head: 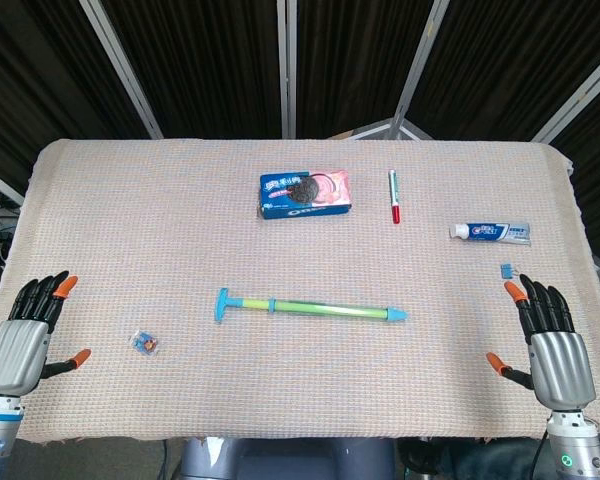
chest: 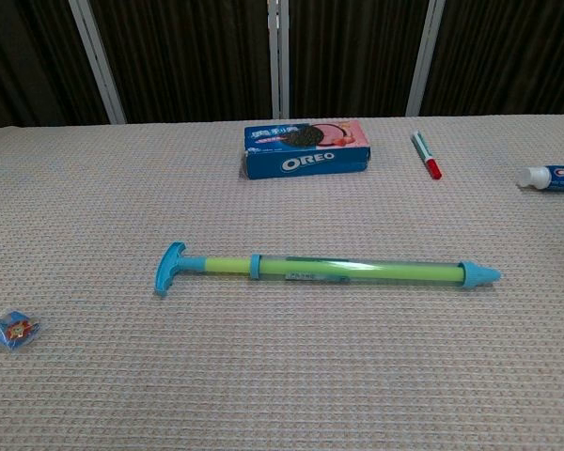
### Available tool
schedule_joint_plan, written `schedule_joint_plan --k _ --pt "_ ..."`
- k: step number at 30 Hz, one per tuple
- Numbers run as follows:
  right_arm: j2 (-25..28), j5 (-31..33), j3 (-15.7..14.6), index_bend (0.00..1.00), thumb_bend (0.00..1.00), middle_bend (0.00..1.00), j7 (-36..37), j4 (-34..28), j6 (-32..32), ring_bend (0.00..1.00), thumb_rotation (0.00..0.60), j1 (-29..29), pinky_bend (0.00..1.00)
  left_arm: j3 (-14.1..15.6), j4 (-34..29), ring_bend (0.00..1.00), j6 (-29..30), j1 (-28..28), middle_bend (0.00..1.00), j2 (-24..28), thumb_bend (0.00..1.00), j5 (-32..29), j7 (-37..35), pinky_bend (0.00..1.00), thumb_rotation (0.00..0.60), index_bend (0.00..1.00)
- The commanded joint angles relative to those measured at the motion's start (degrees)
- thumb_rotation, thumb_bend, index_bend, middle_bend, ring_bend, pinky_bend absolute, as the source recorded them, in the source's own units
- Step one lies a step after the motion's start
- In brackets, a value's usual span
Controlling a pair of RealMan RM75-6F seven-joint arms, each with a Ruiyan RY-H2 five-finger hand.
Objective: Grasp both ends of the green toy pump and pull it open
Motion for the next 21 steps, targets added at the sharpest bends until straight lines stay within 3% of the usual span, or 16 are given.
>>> schedule_joint_plan --k 1,6,9,11,12,13,14,15,16,18,21 --pt "-0.11 0.00 -0.07 0.00 0.00 0.00 -0.14 0.04 -0.18 0.00 0.600 0.07 0.00 0.05 0.11 0.00 -0.06 0.00 0.00 -0.02 0.00 0.05 0.03 0.00 0.600 0.00" --pt "-0.59 0.32 -0.29 0.00 0.00 0.00 -0.78 0.09 -2.29 0.00 0.600 1.05 0.00 -0.01 -0.06 0.00 -0.59 -0.24 0.00 -0.08 0.00 -0.20 0.38 0.00 0.600 0.00" --pt "-0.72 2.25 -0.04 0.00 0.00 0.00 -0.05 -0.58 -7.80 0.00 0.600 3.72 0.00 -0.56 0.11 0.00 -1.44 -0.76 0.00 -0.34 0.00 -1.22 0.84 0.00 0.600 0.00" --pt "-0.66 3.64 0.44 0.00 0.00 0.11 -0.44 -0.61 -12.50 0.09 0.600 6.31 0.00 -0.90 0.29 0.00 -2.34 -1.20 0.00 -0.62 0.00 -2.20 1.20 0.00 0.600 0.00" --pt "-0.68 4.13 0.71 0.00 0.00 0.28 -1.04 -0.51 -14.06 0.29 0.600 7.27 0.09 -1.02 0.36 0.00 -2.69 -1.37 0.00 -0.76 0.00 -2.58 1.33 0.00 0.600 0.00" --pt "-0.84 4.90 1.30 0.00 0.00 0.48 -2.35 -0.33 -17.09 0.53 0.600 9.29 0.29 -1.26 0.53 0.00 -3.46 -1.71 0.00 -1.09 0.00 -3.43 1.62 0.00 0.600 0.00" --pt "-1.03 5.30 1.63 0.00 0.00 0.60 -2.75 -0.33 -18.54 0.70 0.600 10.30 0.45 -1.37 0.63 0.00 -3.87 -1.89 0.00 -1.26 0.00 -3.89 1.79 0.00 0.600 0.00" --pt "-1.50 6.42 2.29 0.00 0.00 0.73 -2.97 -0.51 -21.48 0.85 0.600 12.26 0.69 -1.55 0.82 0.00 -4.73 -2.27 0.00 -1.61 0.00 -4.76 2.20 0.00 0.600 0.00" --pt "-1.73 7.50 2.72 0.00 0.00 0.82 -3.18 -0.74 -23.93 0.93 0.600 13.75 0.85 -1.69 1.01 0.00 -5.36 -2.55 0.00 -1.87 0.00 -5.41 2.57 0.00 0.600 0.00" --pt "-2.00 11.21 3.85 0.00 0.00 0.90 -4.29 -1.57 -30.01 0.99 0.600 17.27 0.96 -2.07 1.48 0.00 -6.52 -3.13 0.00 -2.51 0.00 -6.88 3.57 0.00 0.600 0.00" --pt "-2.88 16.98 5.47 0.01 0.00 0.96 -6.13 -2.33 -36.56 1.00 0.600 21.48 1.00 -2.49 2.07 0.00 -7.53 -3.66 0.00 -3.31 0.00 -8.56 4.61 0.00 0.600 0.00"
